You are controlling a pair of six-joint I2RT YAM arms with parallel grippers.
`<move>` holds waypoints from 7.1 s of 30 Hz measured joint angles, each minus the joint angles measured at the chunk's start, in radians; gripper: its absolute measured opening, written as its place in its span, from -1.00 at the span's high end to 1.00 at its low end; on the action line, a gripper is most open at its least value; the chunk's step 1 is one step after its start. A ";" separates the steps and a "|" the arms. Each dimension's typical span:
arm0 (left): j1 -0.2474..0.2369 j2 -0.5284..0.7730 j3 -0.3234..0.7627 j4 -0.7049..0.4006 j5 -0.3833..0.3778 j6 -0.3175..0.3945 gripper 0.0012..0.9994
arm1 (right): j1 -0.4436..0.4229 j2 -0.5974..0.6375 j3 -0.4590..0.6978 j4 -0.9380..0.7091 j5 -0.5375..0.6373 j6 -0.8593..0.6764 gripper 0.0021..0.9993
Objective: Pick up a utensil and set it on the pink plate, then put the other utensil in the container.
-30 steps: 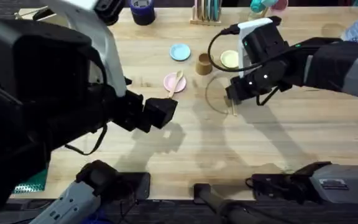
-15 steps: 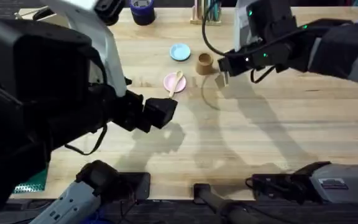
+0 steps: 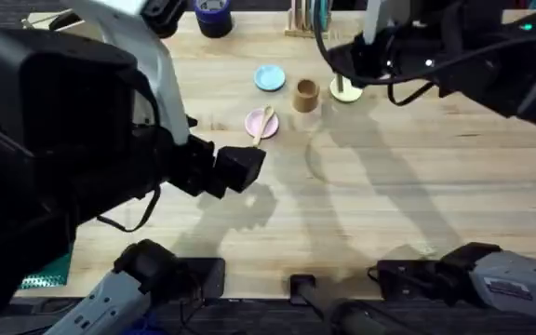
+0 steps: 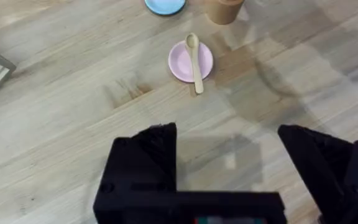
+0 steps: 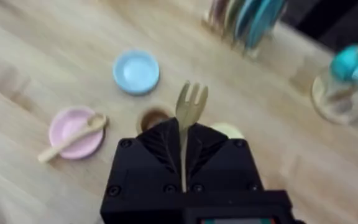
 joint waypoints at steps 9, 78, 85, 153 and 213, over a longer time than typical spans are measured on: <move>0.000 0.000 0.000 0.000 0.000 0.000 -0.99 | 0.051 -0.011 0.003 0.092 0.014 -0.014 0.94; 0.000 0.000 0.000 0.000 0.000 0.000 -0.99 | 0.117 0.304 -0.286 0.806 0.185 0.007 0.94; 0.000 0.000 0.000 0.000 0.000 0.000 -0.99 | 0.113 0.320 -0.286 0.784 0.186 0.007 0.94; 0.000 0.000 -0.001 -0.096 -0.008 0.000 -0.99 | 0.113 -0.330 -0.288 -0.057 0.191 -0.012 -1.00; 0.000 0.000 -0.001 -0.052 -0.006 0.000 -0.99 | 0.113 -0.609 -0.288 -0.377 0.097 -0.013 -1.00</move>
